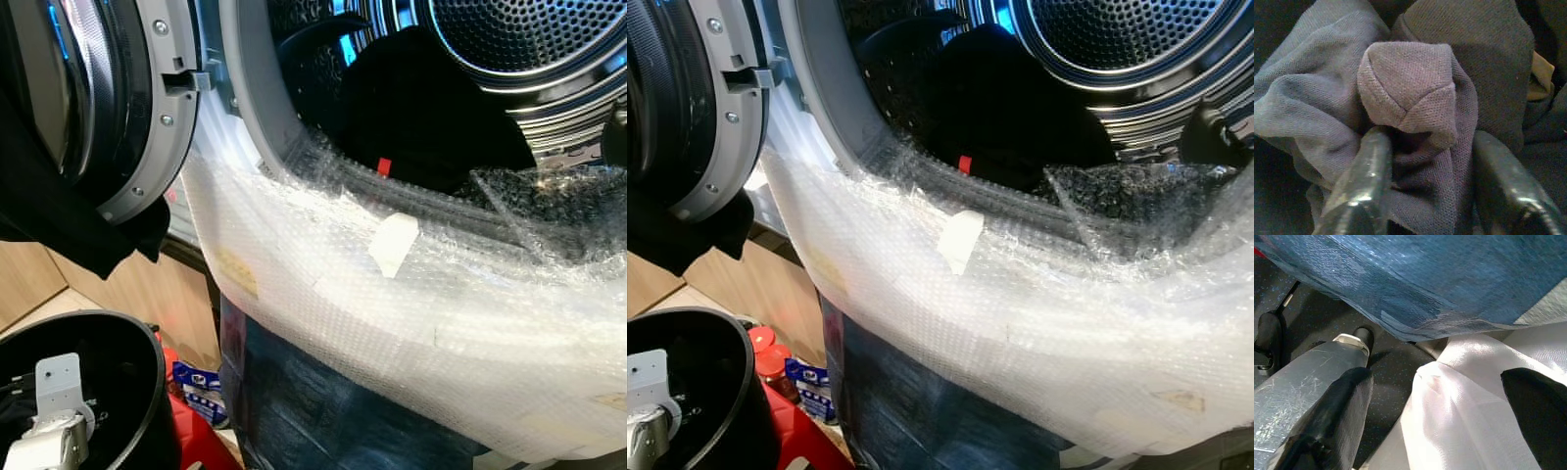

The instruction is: Clothes washing

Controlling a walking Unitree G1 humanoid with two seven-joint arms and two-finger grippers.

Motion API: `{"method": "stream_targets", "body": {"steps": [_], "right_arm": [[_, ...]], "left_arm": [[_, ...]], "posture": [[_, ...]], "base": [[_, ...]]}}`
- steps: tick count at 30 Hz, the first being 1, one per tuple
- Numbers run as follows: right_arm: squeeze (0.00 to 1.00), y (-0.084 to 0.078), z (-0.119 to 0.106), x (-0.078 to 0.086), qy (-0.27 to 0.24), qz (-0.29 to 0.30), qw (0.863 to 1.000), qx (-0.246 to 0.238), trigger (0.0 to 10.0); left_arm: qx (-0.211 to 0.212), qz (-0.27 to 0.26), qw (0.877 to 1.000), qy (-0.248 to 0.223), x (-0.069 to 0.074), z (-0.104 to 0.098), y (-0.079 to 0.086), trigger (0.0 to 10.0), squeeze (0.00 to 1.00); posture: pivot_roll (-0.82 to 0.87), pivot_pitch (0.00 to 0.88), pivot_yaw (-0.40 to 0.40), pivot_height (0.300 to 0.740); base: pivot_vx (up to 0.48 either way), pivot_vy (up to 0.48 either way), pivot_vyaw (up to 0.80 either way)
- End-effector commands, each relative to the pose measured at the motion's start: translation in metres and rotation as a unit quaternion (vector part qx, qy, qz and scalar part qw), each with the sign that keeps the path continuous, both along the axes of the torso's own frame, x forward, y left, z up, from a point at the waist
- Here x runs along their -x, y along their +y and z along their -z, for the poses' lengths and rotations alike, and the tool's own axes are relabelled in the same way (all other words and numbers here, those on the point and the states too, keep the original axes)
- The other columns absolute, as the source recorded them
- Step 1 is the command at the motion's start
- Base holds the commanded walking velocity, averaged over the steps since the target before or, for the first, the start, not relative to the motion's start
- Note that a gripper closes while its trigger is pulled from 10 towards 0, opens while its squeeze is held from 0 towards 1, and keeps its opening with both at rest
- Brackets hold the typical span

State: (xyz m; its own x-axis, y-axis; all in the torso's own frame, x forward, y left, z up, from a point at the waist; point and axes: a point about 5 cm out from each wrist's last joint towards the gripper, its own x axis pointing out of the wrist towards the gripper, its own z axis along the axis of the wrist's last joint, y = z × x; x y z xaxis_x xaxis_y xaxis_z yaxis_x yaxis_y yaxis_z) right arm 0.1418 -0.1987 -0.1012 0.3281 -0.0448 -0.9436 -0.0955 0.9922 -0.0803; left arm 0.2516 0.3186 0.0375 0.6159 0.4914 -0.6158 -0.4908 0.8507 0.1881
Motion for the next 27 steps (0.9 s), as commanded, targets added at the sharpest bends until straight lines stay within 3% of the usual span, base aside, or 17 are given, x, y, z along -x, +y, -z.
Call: {"method": "stream_targets", "body": {"steps": [1,19,27], "right_arm": [[0.00,-0.002,0.000,0.001,0.004,0.005,1.000,0.001,10.0],[0.00,0.001,0.000,-0.001,0.000,0.003,1.000,-0.005,10.0],[0.00,-0.001,0.000,0.000,-0.001,0.014,1.000,-0.003,10.0]], "left_arm": [[0.006,0.003,1.000,-0.007,0.000,0.000,-0.003,0.0,0.00],[0.009,0.000,1.000,-0.020,0.003,-0.005,-0.002,0.0,0.00],[0.013,0.029,0.997,-0.071,-0.009,-0.027,-0.014,0.0,0.00]], "posture": [[0.14,0.031,-0.080,0.740],[0.15,0.038,-0.085,0.740],[0.15,0.046,-0.084,0.740]], "base": [[0.000,0.000,0.00],[0.000,0.000,0.00],[0.000,0.000,0.00]]}}
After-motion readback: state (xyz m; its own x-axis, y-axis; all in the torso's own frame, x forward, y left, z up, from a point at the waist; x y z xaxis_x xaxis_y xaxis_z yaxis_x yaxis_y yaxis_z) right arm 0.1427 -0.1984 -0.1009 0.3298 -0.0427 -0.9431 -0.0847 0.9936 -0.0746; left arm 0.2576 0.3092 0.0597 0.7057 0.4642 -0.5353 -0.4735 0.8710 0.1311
